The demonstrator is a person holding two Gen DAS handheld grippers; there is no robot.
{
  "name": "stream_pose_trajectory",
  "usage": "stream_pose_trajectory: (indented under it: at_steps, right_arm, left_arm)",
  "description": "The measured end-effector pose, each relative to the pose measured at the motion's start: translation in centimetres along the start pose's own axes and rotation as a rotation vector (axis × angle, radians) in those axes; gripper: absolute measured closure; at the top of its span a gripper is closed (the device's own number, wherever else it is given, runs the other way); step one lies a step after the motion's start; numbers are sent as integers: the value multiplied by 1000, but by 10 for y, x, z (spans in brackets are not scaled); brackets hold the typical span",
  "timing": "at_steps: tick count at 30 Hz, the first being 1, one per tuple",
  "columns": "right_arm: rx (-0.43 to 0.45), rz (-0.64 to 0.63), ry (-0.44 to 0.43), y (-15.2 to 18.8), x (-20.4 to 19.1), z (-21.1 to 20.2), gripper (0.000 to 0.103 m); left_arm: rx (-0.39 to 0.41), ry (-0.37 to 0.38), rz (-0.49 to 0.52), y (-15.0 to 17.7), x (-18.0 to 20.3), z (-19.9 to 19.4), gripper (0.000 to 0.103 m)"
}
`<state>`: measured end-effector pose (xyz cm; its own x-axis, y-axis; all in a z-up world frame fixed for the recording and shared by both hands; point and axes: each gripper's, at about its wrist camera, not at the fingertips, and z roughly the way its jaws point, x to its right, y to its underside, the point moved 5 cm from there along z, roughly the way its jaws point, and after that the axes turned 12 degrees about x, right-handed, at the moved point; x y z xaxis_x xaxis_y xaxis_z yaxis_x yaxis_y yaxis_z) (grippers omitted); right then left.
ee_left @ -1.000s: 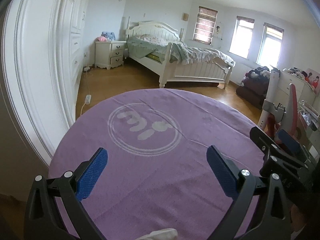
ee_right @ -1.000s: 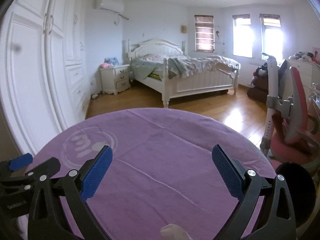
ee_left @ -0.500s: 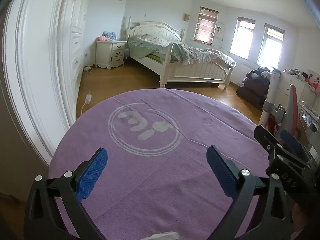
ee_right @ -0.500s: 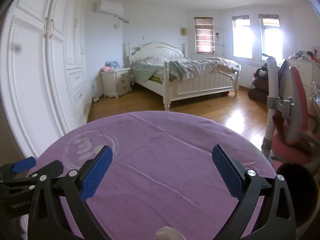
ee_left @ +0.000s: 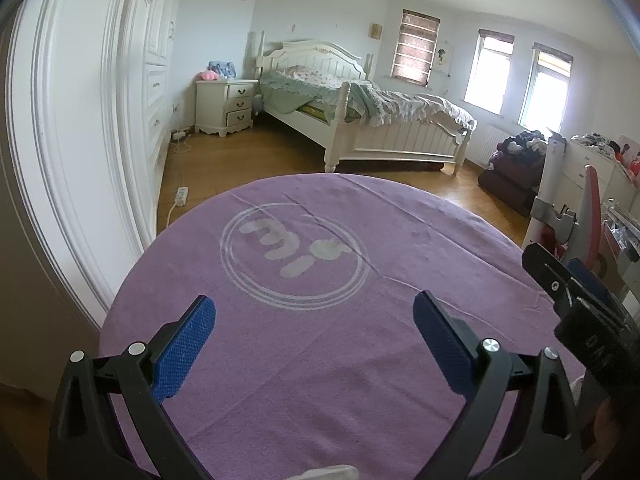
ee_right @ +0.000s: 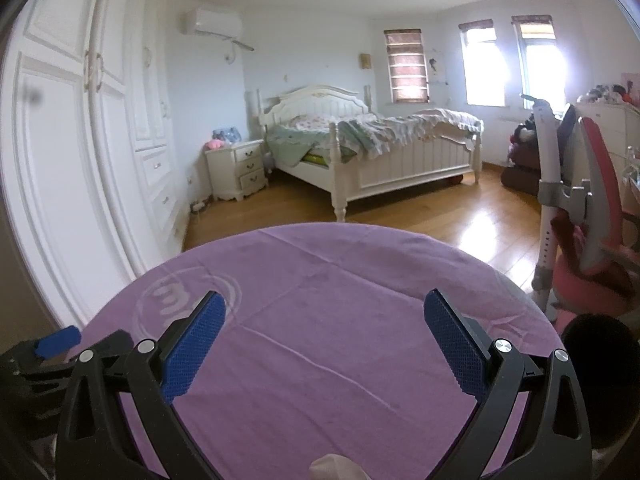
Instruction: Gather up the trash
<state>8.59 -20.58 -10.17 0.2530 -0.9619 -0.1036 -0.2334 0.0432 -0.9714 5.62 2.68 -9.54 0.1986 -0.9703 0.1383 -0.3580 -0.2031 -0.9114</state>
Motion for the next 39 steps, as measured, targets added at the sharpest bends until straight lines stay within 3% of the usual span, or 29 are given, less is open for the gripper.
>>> stream_pose_trajectory:
  at_steps: [39]
  right_arm:
    - [5, 14, 0, -3, -1, -1, 5]
  left_arm:
    - [6, 7, 9, 3, -1, 1, 5]
